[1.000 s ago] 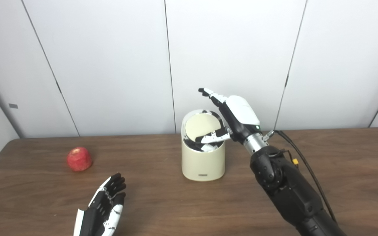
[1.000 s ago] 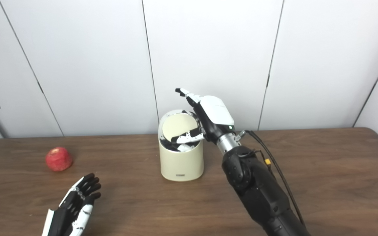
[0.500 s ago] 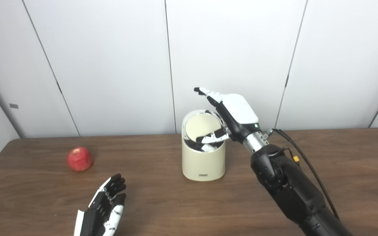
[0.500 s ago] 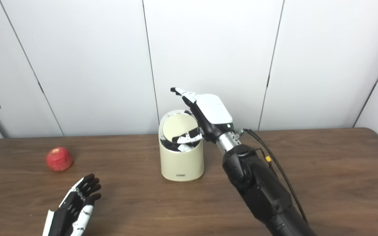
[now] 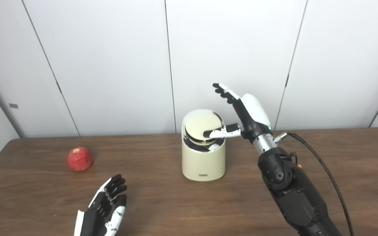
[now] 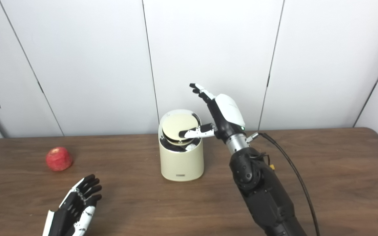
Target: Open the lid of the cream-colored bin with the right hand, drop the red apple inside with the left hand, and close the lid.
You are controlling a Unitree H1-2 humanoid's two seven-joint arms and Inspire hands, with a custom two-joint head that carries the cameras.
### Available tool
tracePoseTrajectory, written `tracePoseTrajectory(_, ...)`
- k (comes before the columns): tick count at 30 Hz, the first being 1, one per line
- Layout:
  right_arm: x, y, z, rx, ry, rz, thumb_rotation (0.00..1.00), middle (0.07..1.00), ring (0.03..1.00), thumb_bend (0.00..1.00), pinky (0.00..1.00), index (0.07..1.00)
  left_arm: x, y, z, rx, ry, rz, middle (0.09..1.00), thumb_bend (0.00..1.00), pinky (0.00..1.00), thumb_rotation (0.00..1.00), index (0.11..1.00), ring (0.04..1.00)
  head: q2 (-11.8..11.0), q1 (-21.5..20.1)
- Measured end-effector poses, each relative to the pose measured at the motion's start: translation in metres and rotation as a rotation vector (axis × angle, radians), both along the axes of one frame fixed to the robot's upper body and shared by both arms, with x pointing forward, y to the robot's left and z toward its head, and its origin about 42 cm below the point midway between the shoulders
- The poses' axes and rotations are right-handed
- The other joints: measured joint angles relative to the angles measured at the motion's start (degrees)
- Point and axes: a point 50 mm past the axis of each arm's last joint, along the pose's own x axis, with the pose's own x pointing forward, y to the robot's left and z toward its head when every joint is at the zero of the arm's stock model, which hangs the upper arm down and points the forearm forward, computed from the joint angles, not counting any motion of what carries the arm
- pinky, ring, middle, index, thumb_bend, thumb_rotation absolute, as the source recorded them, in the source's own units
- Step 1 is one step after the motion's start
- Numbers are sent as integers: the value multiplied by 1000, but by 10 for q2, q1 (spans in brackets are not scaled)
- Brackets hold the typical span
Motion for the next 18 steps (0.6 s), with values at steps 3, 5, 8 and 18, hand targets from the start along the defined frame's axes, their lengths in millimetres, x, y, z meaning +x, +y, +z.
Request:
tracePoseTrajectory(3, -1, -6, 3, 32, 5, -19, 275, 860, 855, 706, 770, 904, 0, -1, 0, 14, 1, 0, 825, 339, 737, 391, 850, 795, 0, 0)
tracePoseTrajectory(5, -3, -11, 2, 45, 14, -32, 304, 855, 839, 665, 750, 901, 0, -1, 0, 15, 1, 0, 828, 333, 741, 370, 853, 799, 0, 0)
tracePoseTrajectory(8, -9, -20, -2, 50, 29, -54, 352, 840, 830, 637, 753, 889, 0, -1, 0, 13, 1, -1, 830, 327, 754, 343, 858, 807, 3, 0)
tracePoseTrajectory(18, -58, -70, -36, 98, 160, -125, 494, 852, 828, 593, 708, 887, -2, 1, -1, 14, 4, 1, 834, 321, 756, 363, 862, 809, 9, -9)
